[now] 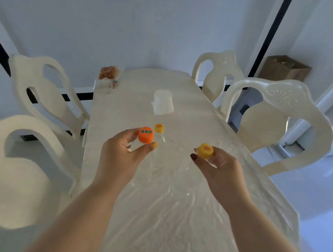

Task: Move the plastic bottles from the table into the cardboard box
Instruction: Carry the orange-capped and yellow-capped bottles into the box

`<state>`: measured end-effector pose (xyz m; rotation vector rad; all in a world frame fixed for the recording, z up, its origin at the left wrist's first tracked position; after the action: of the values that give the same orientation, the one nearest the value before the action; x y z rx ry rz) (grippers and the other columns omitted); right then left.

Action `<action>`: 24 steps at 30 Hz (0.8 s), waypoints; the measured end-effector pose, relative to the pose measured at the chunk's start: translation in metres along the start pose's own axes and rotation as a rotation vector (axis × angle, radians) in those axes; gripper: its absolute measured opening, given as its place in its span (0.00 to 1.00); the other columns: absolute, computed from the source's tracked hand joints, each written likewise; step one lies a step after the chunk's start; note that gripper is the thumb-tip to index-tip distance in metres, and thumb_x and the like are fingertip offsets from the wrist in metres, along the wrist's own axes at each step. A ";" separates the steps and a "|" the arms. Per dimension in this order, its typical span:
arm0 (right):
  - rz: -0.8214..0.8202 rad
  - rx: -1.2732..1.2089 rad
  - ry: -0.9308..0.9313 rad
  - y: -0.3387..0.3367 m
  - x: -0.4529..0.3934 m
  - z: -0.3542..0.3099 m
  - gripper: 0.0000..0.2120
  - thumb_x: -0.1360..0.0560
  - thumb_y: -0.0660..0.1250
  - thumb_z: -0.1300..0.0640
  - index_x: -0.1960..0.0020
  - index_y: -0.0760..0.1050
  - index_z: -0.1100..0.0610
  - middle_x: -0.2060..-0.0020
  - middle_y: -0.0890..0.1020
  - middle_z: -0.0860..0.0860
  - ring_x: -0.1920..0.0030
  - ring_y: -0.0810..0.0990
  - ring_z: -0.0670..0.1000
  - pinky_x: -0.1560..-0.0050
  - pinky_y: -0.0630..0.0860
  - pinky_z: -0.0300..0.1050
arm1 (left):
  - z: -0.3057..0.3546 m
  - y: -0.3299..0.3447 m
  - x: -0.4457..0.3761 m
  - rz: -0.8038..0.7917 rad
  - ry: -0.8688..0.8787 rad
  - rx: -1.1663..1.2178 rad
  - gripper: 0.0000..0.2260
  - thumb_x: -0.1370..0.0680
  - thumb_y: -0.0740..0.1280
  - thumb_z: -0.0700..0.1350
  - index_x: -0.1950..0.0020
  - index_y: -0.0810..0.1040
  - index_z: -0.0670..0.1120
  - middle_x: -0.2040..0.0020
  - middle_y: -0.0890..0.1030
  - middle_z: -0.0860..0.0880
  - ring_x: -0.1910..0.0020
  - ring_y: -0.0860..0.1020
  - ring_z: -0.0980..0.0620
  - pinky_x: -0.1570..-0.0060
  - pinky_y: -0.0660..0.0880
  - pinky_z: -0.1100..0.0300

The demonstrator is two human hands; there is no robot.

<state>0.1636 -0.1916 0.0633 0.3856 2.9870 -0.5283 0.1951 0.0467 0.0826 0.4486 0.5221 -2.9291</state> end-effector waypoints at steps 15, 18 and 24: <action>0.310 0.167 0.081 -0.282 0.086 0.027 0.05 0.32 0.73 0.42 0.60 0.84 0.42 0.63 0.86 0.39 0.59 0.83 0.39 0.56 0.77 0.44 | 0.151 0.227 0.076 -0.424 0.122 0.106 0.12 0.36 0.75 0.63 0.55 0.83 0.63 0.53 0.85 0.67 0.46 0.81 0.66 0.49 0.72 0.73; 0.329 0.214 0.071 -0.355 0.094 0.040 0.03 0.32 0.73 0.41 0.62 0.83 0.39 0.65 0.84 0.35 0.62 0.81 0.38 0.60 0.72 0.40 | 0.187 0.294 0.100 -0.475 0.132 0.168 0.14 0.34 0.74 0.61 0.51 0.85 0.60 0.51 0.85 0.67 0.45 0.81 0.65 0.44 0.74 0.65; 0.393 0.325 0.042 -0.507 0.090 0.070 0.07 0.33 0.73 0.40 0.62 0.82 0.43 0.66 0.85 0.39 0.61 0.82 0.39 0.61 0.72 0.41 | 0.260 0.431 0.133 -0.467 0.163 0.272 0.12 0.35 0.73 0.61 0.52 0.84 0.65 0.50 0.84 0.69 0.44 0.81 0.65 0.41 0.74 0.61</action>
<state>-0.0527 -0.6562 0.1518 0.9905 2.7463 -0.9631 0.0774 -0.4577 0.1375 0.6832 0.2717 -3.4546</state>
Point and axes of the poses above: each hand's wrist, its own x-axis away from the middle knuckle, its own y-axis out of the palm, z = x × y, the point moved 2 cm from there along -x, towards the middle knuckle
